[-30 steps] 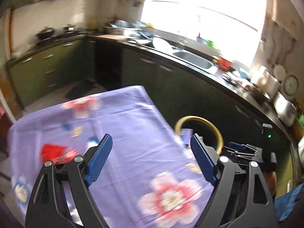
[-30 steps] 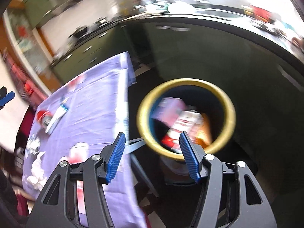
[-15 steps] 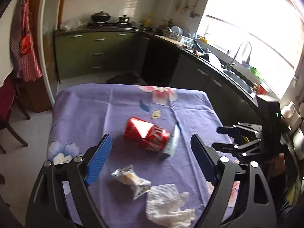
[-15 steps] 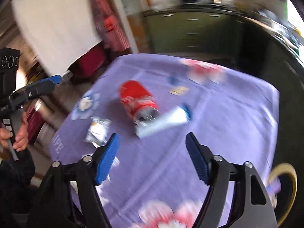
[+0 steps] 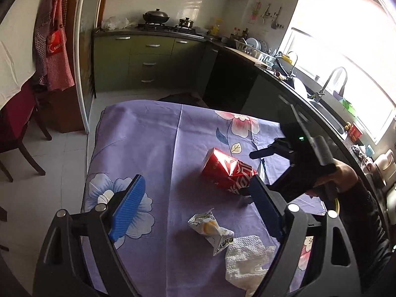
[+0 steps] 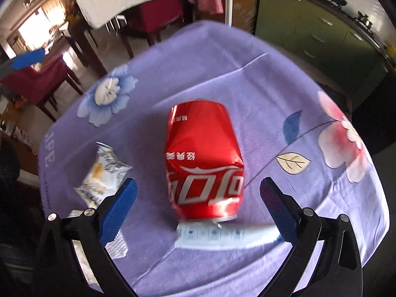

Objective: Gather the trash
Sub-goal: 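Reach the right tool to the red Coca-Cola can and grasp it, then carry the can over the bin and open the right tool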

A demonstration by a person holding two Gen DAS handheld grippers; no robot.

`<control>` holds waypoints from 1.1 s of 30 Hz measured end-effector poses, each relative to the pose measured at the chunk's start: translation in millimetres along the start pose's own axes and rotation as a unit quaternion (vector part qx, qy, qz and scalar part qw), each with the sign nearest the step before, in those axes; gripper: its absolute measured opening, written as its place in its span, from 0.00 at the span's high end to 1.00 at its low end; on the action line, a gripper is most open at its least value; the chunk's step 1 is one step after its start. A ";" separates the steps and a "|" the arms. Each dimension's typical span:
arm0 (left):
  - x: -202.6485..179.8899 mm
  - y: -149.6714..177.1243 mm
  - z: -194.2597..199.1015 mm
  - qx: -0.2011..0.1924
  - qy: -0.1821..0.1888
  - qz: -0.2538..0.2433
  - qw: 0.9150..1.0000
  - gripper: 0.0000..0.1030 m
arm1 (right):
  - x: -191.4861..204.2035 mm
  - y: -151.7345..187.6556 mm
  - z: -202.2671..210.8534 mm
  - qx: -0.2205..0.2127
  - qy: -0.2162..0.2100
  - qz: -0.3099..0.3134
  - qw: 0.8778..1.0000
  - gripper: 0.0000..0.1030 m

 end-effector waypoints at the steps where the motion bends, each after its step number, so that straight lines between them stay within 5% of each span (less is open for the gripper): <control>1: 0.4 0.2 -0.7 0.001 0.000 0.000 1.000 0.21 | -0.5 -2.6 -7.4 0.005 -0.006 0.002 1.000 0.05; 9: -0.2 2.5 -5.5 0.007 0.001 -0.004 1.000 0.21 | -2.8 -9.6 -35.5 0.029 -0.021 -0.008 0.999 0.15; 11: -0.2 3.7 -6.0 0.007 0.001 -0.004 1.000 0.21 | -3.6 -8.9 -40.8 0.034 -0.022 -0.016 0.999 0.32; 18: -1.0 4.5 -5.2 0.007 0.000 -0.005 1.000 0.21 | -5.3 -7.7 -37.3 0.006 -0.019 -0.060 0.998 0.33; 27: -15.9 10.4 5.2 -0.001 0.002 -0.024 1.000 0.21 | 10.5 4.1 36.2 -0.064 0.005 -0.079 0.995 0.33; 33: -30.9 17.3 5.3 0.005 0.015 -0.038 0.999 0.21 | 4.3 98.3 125.9 -0.097 0.080 -0.156 0.980 0.32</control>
Point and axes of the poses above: each gripper's, at about its wrist camera, not at the fingertips, and z roughly against the way its jaws point, x to its left, y to its underside, the point moved 3 cm from there along -z, roughly the way its jaws point, and after that the axes turned 11 degrees about z, right-handed, at the moved point
